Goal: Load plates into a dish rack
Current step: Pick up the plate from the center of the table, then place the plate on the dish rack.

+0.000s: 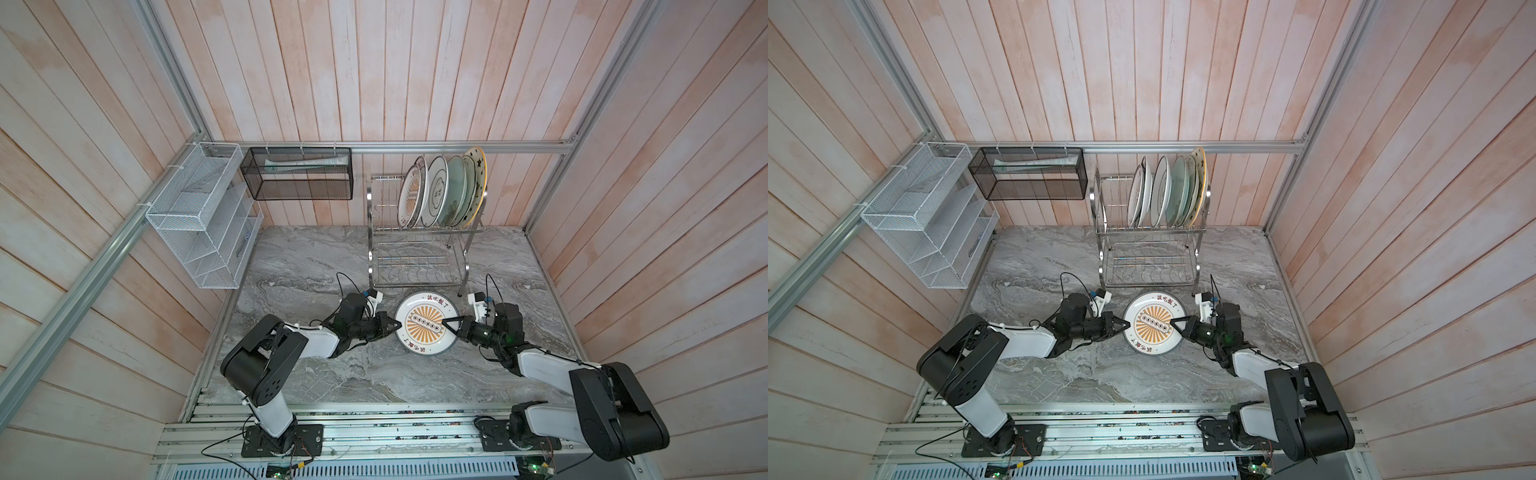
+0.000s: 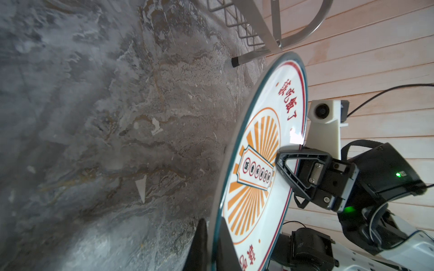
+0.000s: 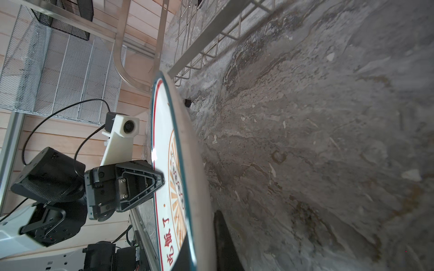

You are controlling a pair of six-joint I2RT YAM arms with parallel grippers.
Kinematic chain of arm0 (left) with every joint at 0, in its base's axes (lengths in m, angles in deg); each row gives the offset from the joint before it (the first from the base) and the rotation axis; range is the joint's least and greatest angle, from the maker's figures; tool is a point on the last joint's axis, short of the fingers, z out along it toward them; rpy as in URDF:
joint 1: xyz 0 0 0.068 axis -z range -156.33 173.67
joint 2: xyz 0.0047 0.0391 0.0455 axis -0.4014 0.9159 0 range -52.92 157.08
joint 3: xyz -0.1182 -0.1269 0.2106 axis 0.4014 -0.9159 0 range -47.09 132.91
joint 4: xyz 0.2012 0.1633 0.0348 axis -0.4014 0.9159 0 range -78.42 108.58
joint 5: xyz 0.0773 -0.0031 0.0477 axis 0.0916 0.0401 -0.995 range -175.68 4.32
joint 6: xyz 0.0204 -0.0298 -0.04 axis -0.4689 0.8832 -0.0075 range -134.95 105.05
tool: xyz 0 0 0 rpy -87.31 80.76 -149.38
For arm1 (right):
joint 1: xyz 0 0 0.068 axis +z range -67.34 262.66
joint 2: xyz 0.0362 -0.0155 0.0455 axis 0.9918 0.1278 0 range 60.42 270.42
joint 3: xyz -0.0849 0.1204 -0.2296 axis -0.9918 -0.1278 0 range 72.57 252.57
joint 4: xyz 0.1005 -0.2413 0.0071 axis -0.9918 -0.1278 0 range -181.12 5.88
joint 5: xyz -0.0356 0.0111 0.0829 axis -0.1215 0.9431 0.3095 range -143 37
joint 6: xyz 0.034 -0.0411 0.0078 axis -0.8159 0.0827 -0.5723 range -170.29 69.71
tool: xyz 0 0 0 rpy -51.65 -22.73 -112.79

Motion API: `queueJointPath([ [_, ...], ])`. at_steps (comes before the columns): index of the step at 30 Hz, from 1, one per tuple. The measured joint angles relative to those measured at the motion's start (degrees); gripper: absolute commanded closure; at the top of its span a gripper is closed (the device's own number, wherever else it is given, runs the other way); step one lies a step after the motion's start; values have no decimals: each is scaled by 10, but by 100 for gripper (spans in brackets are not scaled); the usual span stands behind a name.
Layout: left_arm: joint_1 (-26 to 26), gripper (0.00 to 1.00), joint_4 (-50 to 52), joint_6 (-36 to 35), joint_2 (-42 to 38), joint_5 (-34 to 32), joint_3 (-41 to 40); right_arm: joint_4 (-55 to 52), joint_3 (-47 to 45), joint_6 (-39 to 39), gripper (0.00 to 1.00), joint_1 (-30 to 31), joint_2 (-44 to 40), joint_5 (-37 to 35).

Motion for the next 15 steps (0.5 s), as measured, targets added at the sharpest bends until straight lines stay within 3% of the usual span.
queueJointPath([
  [3,-1,95,0,0,-4,0,0,-13,6,3,100,0,-10,-1],
  [9,2,67,5,-8,-13,-2,0,-54,14,27,100,4,-45,-18],
  [15,-11,62,28,-16,-59,-12,-3,-120,34,61,100,5,-91,-48],
])
